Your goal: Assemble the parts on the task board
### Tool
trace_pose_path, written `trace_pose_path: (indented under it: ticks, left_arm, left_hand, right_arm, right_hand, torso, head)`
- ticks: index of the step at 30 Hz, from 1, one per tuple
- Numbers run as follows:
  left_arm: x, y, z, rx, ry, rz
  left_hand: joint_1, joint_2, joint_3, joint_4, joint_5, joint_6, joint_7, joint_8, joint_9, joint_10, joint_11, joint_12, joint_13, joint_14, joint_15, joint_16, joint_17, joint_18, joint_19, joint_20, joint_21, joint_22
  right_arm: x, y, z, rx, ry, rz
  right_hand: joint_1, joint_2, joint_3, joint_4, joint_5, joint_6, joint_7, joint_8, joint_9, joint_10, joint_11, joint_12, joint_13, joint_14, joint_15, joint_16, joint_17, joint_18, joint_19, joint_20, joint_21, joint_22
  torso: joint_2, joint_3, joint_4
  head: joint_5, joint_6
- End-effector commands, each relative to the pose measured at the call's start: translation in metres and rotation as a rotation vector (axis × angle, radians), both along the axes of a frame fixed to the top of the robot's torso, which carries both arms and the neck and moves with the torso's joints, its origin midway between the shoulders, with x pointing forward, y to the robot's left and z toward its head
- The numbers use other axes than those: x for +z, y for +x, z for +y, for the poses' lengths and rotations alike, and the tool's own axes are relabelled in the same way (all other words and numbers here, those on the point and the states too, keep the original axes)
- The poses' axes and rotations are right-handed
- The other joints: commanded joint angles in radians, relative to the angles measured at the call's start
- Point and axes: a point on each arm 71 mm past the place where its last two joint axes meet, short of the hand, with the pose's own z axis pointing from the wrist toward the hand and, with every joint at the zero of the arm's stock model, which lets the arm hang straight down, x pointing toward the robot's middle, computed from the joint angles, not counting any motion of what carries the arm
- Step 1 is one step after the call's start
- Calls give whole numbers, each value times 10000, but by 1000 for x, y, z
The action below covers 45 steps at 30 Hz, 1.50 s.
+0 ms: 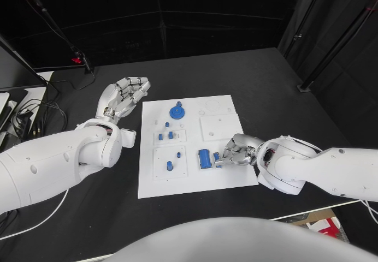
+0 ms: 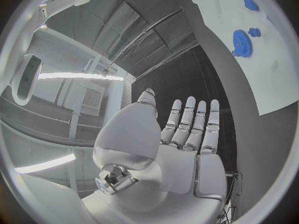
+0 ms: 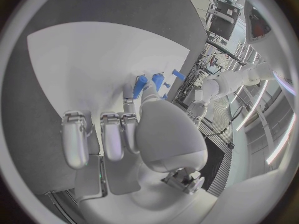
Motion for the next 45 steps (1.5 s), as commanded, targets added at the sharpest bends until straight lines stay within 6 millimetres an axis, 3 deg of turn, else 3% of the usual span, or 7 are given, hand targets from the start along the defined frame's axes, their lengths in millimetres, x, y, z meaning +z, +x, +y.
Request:
trace_pose_path:
  ticks: [1, 24, 45]
  left_arm:
    - [3, -1, -1, -144, -116, -297]
    - [3, -1, -1, -147, -115, -269]
    - [2, -1, -1, -160, -120, -246]
  left_hand:
    - [35, 99, -51, -15, 70, -57, 1171, 63, -14, -89, 7, 44, -16, -73, -5, 50, -17, -90, -22, -8, 52, -9]
    - [35, 99, -51, -15, 70, -57, 1171, 63, -14, -89, 7, 44, -16, -73, -5, 50, -17, -90, -22, -8, 52, -9]
    - [76, 127, -59, -14, 91, -68, 1171, 79, -18, -100, 7, 62, -18, -83, -4, 72, -43, -90, -20, -7, 56, -15]
  right_arm:
    - [-1, 1, 0, 185, -362, 43]
    - [-2, 4, 3, 262, -393, -120]
    - [9, 1, -2, 202, 1197, -962]
  right_hand:
    - [123, 9, 23, -51, -34, -105, -8, 52, 22, 1058, -63, 24, 2624, 1038, -77, 25, 2635, -74, 1039, -53, 33, 2635]
    - [265, 68, 65, -59, -24, -178, -6, 116, 54, 1058, -65, 24, 2624, 1038, -76, 25, 2635, -74, 1039, -55, 33, 2635]
    - [-903, 357, -712, 110, -43, -536, 81, 417, 154, 1058, 7, 24, 2624, 1038, -31, 25, 2635, -74, 1039, -17, 33, 2635]
  torso:
    - [-5, 6, 4]
    - [0, 3, -7]
    - [-4, 3, -4]
  head:
    - [-2, 1]
    - [-35, 1]
    - [-51, 1]
